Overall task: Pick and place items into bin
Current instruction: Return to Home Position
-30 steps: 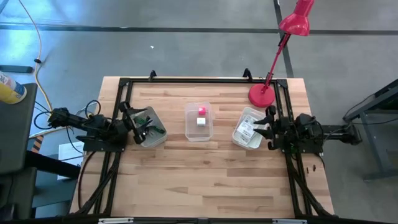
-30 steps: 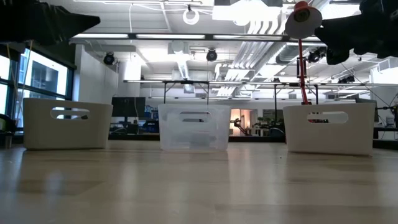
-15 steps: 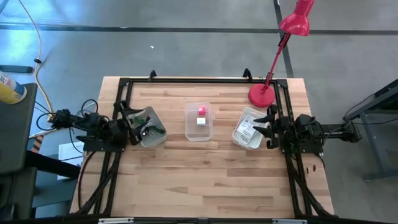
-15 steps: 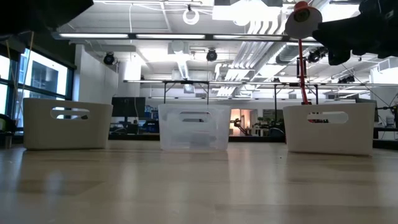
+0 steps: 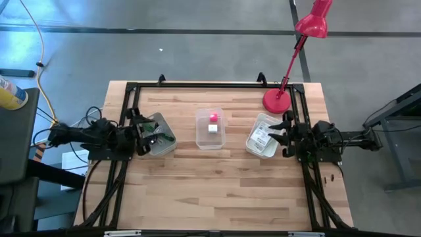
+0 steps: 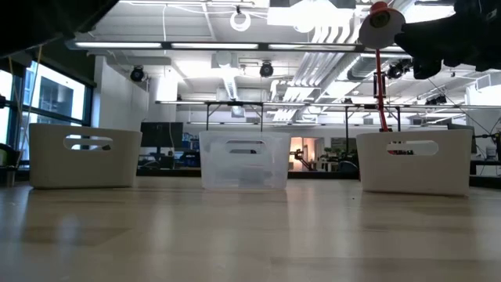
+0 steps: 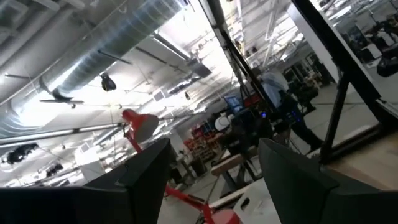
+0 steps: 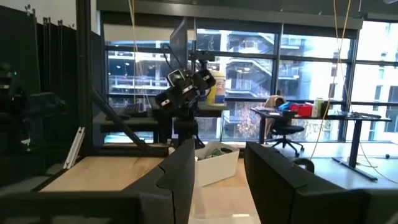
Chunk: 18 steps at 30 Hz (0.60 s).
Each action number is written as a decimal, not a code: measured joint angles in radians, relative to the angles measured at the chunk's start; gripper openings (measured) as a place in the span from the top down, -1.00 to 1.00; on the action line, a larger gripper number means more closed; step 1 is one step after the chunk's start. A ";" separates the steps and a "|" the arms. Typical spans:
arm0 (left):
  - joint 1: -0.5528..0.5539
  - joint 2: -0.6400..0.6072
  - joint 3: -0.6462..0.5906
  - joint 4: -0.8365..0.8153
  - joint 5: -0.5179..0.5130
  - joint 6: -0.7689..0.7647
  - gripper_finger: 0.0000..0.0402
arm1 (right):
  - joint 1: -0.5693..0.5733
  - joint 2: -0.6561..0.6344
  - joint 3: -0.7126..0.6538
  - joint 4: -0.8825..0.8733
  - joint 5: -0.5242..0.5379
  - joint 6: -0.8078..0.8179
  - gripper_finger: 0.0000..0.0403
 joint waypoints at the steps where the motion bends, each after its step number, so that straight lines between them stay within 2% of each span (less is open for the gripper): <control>1: 0.015 0.001 0.000 -0.003 0.012 -0.007 -0.16 | 0.000 0.000 0.000 -0.004 0.000 0.000 0.36; 5: 0.050 0.000 0.000 -0.090 0.045 -0.010 -0.16 | 0.000 0.000 0.000 -0.041 0.002 0.008 0.36; 9: 0.050 0.001 0.000 -0.247 -0.011 -0.026 -0.16 | 0.000 0.000 0.000 -0.113 0.062 0.042 0.36; 18: 0.051 0.001 0.000 -0.358 -0.065 -0.034 -0.16 | 0.000 0.000 0.000 -0.180 0.090 0.107 0.36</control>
